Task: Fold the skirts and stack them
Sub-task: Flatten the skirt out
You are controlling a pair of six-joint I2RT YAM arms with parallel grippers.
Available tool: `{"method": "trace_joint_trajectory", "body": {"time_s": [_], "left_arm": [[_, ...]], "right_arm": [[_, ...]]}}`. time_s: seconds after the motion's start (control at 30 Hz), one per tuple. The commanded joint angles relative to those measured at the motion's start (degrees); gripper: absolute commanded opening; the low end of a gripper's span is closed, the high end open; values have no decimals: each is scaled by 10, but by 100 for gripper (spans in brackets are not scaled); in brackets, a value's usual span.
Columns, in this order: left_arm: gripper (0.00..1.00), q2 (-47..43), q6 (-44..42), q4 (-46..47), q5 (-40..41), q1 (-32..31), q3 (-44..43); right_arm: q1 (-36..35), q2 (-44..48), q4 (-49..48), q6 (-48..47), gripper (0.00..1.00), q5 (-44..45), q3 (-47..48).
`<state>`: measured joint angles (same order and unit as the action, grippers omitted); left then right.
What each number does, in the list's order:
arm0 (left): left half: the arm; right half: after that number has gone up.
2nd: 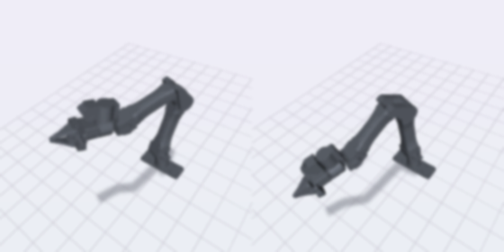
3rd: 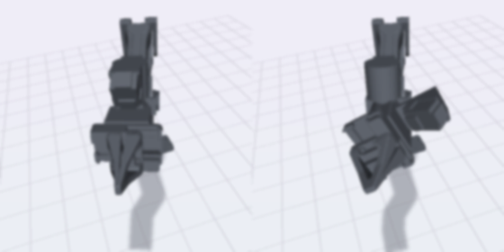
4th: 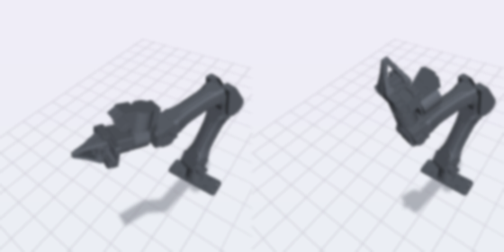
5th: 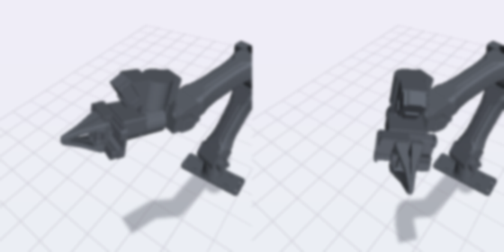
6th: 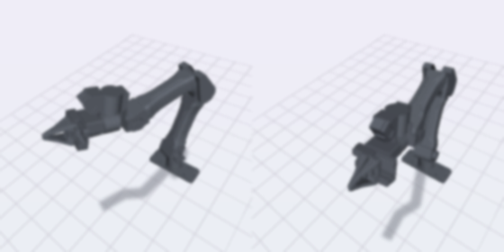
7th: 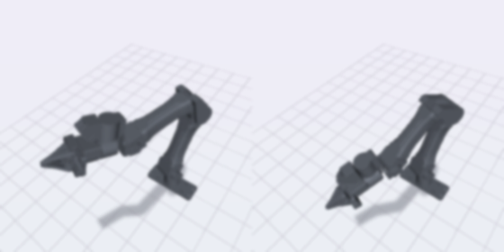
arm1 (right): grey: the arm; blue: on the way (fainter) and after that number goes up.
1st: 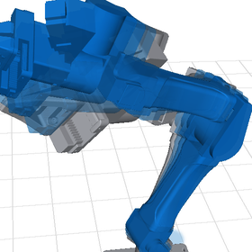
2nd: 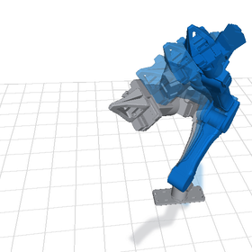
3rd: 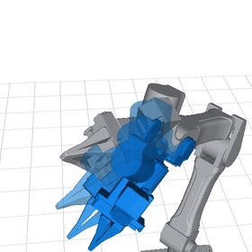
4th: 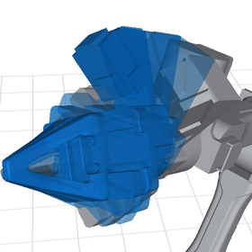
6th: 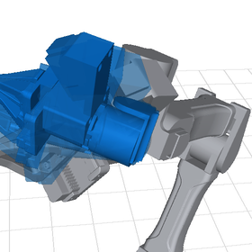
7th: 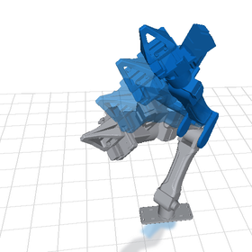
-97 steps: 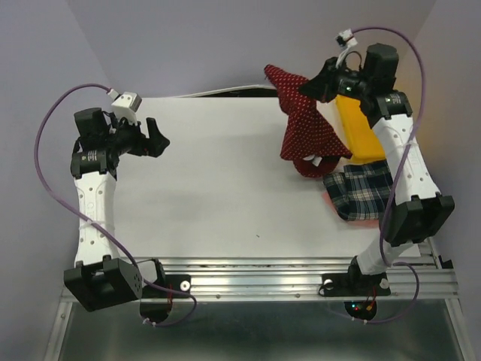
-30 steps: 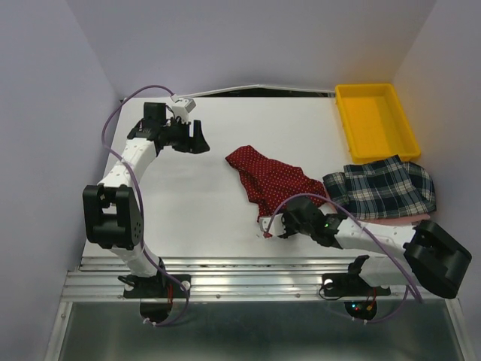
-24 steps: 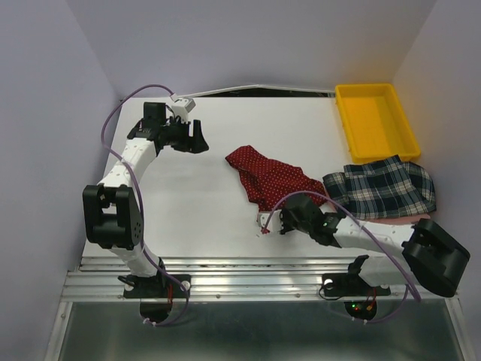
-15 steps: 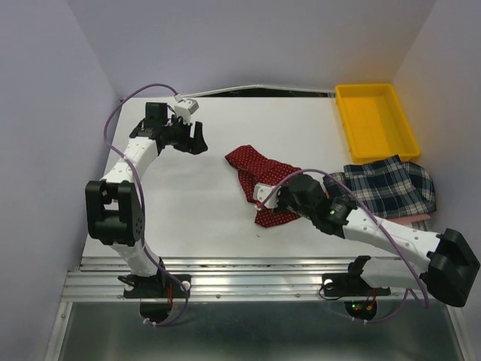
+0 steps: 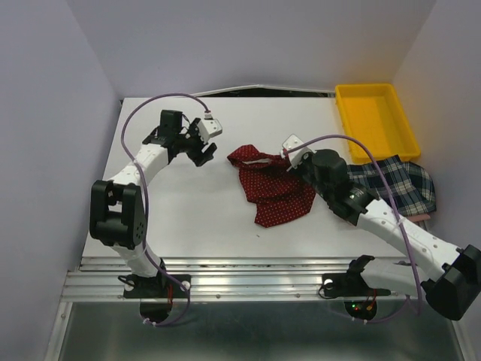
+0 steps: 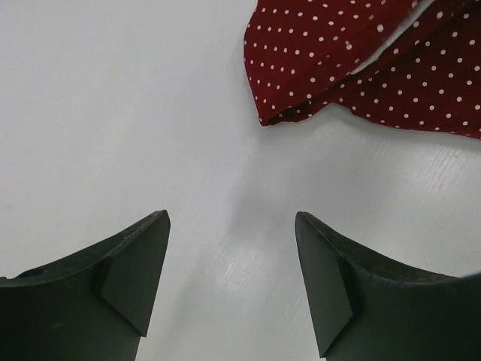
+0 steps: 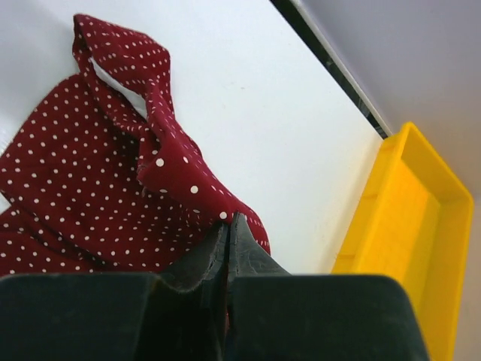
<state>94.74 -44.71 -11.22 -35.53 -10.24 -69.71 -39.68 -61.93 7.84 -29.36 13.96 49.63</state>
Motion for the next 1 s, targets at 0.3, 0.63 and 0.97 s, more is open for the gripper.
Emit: {"method": "trace_joint_trajectory", "body": {"time_s": [0.3,0.63,0.97], "left_arm": [[59,149,-48,53,16,-69,-125],[61,185,-149,-54,0,-73,-163],[62,229,-144,-102,-13,-80,-209]], "right_arm": [[1,4,-5,88,1,46,59],[12,-9,-5,91,1,60,82],[12,-7,11,93,1,3,80]]}}
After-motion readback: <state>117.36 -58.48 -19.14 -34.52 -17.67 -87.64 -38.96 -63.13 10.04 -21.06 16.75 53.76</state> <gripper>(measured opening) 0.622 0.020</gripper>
